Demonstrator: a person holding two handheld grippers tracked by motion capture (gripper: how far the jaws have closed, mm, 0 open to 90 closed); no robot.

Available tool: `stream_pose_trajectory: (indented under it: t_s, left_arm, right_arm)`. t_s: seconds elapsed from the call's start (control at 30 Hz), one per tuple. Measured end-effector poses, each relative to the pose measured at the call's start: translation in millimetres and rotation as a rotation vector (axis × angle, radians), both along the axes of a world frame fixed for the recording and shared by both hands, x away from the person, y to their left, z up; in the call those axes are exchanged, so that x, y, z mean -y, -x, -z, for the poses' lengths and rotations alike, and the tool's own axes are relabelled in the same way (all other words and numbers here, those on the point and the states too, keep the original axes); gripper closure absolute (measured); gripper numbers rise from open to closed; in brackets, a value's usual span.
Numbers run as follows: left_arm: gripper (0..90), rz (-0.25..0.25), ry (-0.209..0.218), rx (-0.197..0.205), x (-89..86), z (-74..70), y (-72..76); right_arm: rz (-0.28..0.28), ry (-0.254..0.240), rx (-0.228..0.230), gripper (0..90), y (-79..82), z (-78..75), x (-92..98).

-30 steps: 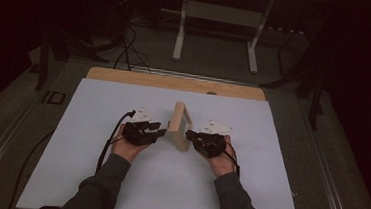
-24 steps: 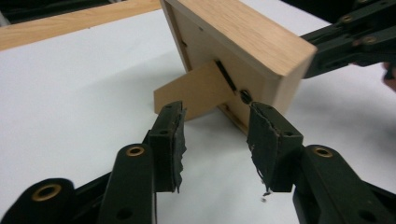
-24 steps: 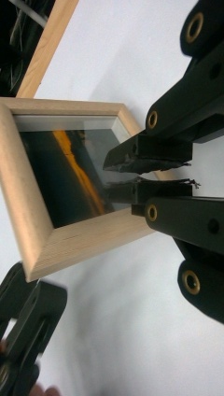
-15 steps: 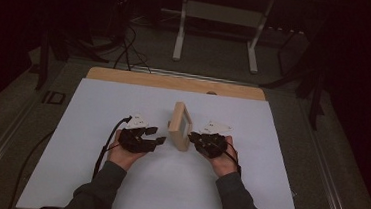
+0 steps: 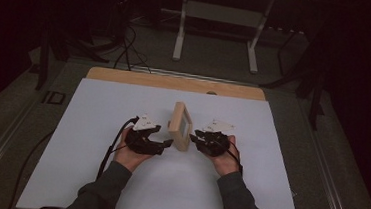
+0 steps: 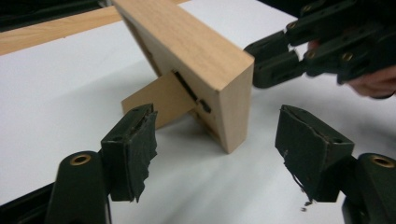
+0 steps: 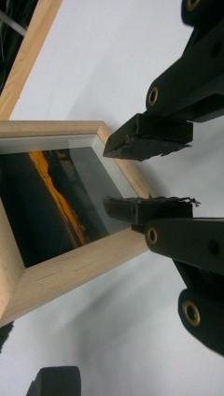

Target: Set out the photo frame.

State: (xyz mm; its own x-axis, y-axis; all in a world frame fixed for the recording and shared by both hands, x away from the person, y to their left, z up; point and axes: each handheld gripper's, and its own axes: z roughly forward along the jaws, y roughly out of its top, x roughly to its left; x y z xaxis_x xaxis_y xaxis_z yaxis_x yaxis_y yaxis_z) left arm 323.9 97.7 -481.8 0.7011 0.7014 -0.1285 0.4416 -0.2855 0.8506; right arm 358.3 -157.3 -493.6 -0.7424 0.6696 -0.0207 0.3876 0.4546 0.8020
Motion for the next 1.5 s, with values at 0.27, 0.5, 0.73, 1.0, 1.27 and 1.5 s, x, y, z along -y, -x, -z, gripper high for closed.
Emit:
stream_pose_trajectory:
  t_s: [0.27, 0.5, 0.73, 1.0, 1.27, 1.5]
  left_arm:
    - [21.6, -0.012, 0.007, -0.008, 16.7, 0.1, -3.4]
    - [22.1, -0.057, 0.008, -0.018, 29.8, -0.3, -12.5]
    - [31.7, -0.101, 0.014, -0.030, 34.9, 0.6, -18.9]
    - [41.5, -0.109, 0.018, -0.049, 35.8, -0.1, -20.6]
    - [46.3, -0.103, 0.022, -0.066, 34.1, 0.1, -21.9]
    - [47.4, -0.101, 0.025, -0.076, 33.3, -0.3, -22.4]
  right_arm:
    - [-0.002, -0.006, -0.008, 65.6, 0.0, 2.4, -0.9]
    - [-0.003, -0.010, -0.019, 65.0, 0.1, 5.3, -1.3]
    - [0.000, -0.016, -0.021, 64.9, 0.3, 6.3, 0.7]
    - [0.001, -0.020, -0.018, 64.8, 0.8, 5.2, 0.9]
    - [-0.003, -0.020, -0.021, 64.6, 0.5, 6.4, -0.6]
    - [-0.002, -0.022, -0.021, 64.7, 0.3, 6.3, -0.4]
